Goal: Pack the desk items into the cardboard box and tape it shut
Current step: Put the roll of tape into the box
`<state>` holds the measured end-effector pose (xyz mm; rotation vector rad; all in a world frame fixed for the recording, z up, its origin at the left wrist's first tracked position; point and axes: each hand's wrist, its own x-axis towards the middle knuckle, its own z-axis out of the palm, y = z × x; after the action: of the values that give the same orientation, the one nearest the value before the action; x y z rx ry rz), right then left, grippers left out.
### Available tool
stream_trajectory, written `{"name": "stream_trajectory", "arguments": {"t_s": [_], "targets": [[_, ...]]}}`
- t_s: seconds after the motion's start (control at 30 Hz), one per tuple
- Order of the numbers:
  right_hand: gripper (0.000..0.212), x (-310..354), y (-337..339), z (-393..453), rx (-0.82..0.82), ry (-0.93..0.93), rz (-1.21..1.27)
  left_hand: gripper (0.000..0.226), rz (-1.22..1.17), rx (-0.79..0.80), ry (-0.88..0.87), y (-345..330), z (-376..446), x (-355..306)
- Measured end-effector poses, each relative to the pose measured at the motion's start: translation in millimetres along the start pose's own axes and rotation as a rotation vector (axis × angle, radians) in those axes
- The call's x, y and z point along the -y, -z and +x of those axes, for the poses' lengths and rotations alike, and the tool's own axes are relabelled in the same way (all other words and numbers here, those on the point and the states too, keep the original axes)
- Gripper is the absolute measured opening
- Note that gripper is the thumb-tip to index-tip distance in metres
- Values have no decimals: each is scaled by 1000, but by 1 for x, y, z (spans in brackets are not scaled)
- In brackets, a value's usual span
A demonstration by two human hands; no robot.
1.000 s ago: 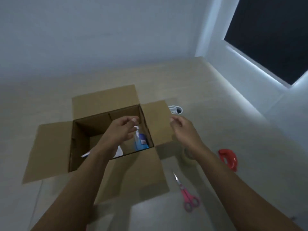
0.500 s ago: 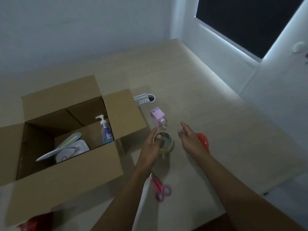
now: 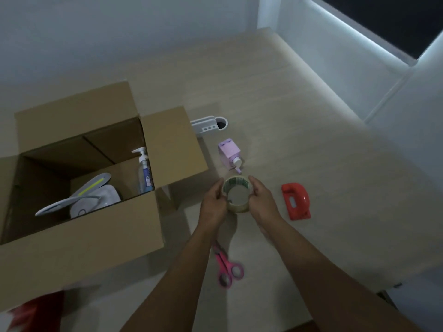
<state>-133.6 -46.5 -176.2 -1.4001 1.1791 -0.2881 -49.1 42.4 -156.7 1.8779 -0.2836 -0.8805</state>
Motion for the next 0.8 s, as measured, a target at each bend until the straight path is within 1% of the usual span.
{"name": "stream_trajectory", "arguments": {"t_s": [0.07, 0.17, 0.23, 0.3, 0.4, 0.5, 0.6, 0.73, 0.8], "targets": [[68, 12, 11, -2, -45, 32, 31, 50, -31, 17, -65, -3, -14, -25], [67, 49, 36, -13, -115, 95, 70, 52, -29, 58, -181, -13, -29, -63], [64, 78, 52, -21, -181, 151, 58, 51, -41, 37, -225, -17, -35, -90], [62, 111, 65, -31, -230, 239, 35, 53, -62, 44, -275, -13, -40, -118], [57, 162, 73, -42, -242, 346, 44, 52, -94, 46, -395, 8, -46, -163], [54, 215, 52, -57, -205, 455, 53, 54, -62, -1, -504, 59, -54, -206], [55, 254, -1, -73, -81, 530, 63, 53, -71, -48, -523, 131, -61, -224], [52, 276, -89, -89, 82, 537, 62, 51, -69, -174, -470, 221, -47, -205], [47, 275, -137, -94, 159, 509, 44, 41, -93, -257, -427, 264, -36, -183]]}}
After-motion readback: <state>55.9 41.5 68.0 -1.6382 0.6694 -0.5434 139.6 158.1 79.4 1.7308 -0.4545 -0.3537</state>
